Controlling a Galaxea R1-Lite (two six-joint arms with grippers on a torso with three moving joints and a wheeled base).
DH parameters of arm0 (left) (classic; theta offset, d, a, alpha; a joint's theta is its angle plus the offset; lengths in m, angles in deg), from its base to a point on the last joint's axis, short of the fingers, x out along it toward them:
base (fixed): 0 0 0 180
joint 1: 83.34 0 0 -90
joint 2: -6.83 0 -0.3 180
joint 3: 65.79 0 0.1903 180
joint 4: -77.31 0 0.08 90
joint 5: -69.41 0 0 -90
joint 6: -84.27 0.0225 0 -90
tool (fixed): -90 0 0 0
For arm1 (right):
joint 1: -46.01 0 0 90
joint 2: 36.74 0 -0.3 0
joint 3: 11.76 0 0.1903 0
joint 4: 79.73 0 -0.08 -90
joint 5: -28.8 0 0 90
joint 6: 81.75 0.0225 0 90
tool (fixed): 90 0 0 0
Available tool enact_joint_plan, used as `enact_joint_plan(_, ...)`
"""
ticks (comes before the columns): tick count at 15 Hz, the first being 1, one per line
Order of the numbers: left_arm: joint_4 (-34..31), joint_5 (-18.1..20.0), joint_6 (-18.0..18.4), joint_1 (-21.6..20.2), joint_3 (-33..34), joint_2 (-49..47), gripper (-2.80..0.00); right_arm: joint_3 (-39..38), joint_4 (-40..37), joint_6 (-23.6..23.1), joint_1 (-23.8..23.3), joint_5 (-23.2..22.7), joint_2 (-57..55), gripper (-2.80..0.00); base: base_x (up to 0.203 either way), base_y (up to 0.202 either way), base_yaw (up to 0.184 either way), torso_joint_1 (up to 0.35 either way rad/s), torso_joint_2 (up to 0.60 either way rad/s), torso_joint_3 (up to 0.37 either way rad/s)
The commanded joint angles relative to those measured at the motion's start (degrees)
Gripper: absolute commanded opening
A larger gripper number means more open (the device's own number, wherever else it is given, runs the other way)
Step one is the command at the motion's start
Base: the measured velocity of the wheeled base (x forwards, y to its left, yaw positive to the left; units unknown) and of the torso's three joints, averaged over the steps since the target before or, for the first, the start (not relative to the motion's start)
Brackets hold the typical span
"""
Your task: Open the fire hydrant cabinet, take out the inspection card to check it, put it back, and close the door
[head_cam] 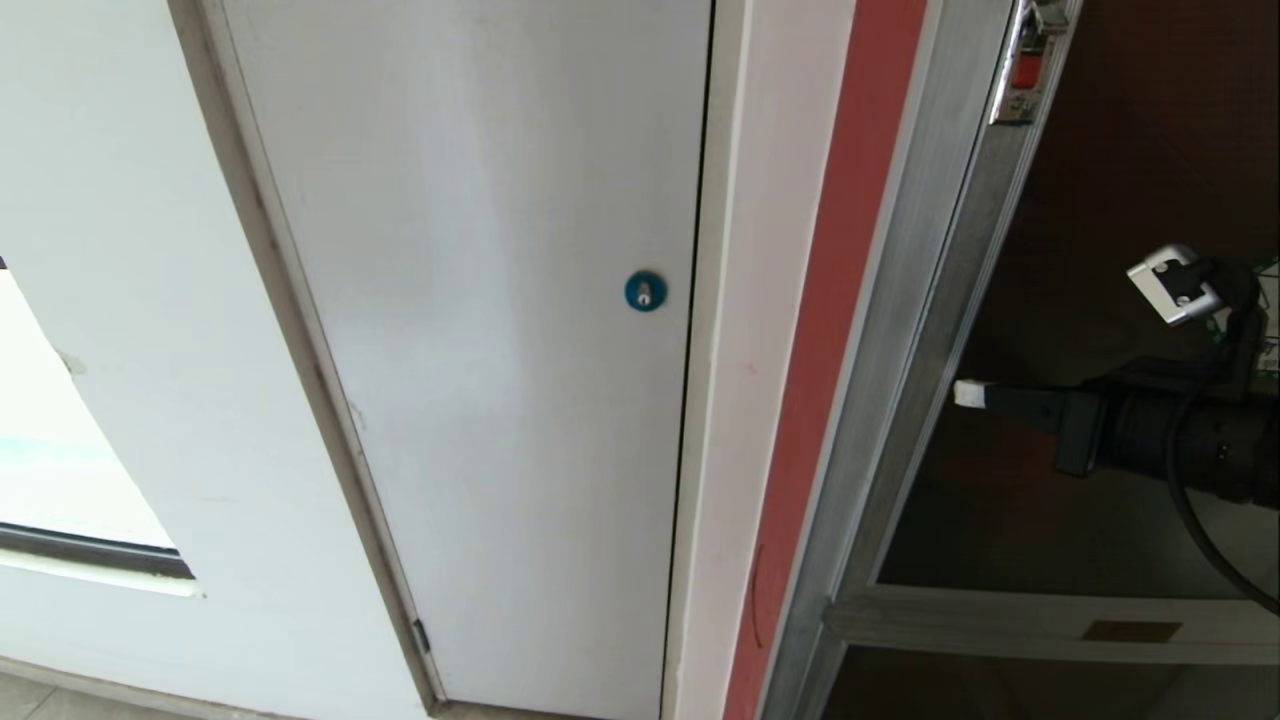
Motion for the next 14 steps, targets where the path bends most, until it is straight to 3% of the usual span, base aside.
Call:
enact_joint_plan(1, 0.0, 0.0, 0.0, 0.0, 0.4, 0.0, -2.80, -1.4, -0.1, 0.0, 0.7, -0.6, 3.2, -2.80, 0.000, 0.000, 0.000, 0.000, 0.00, 0.000)
enact_joint_plan(7, 0.0, 0.0, 0.0, 0.0, 0.4, 0.0, -2.80, -3.6, -0.4, 0.0, 3.2, -0.5, 12.8, -2.80, 0.000, 0.000, 0.000, 0.000, 0.00, 0.000)
enact_joint_plan(11, 0.0, 0.0, 0.0, 0.0, 0.4, 0.0, -2.80, -1.4, -0.4, -0.2, 3.6, -0.5, 13.6, -2.80, 0.000, 0.000, 0.000, 0.000, 0.00, 0.000)
enact_joint_plan(14, 0.0, 0.0, 0.0, 0.0, 0.4, 0.0, -2.80, 4.7, -2.8, 0.0, 5.1, -0.5, 13.0, -2.80, 0.000, 0.000, 0.000, 0.000, 0.00, 0.000)
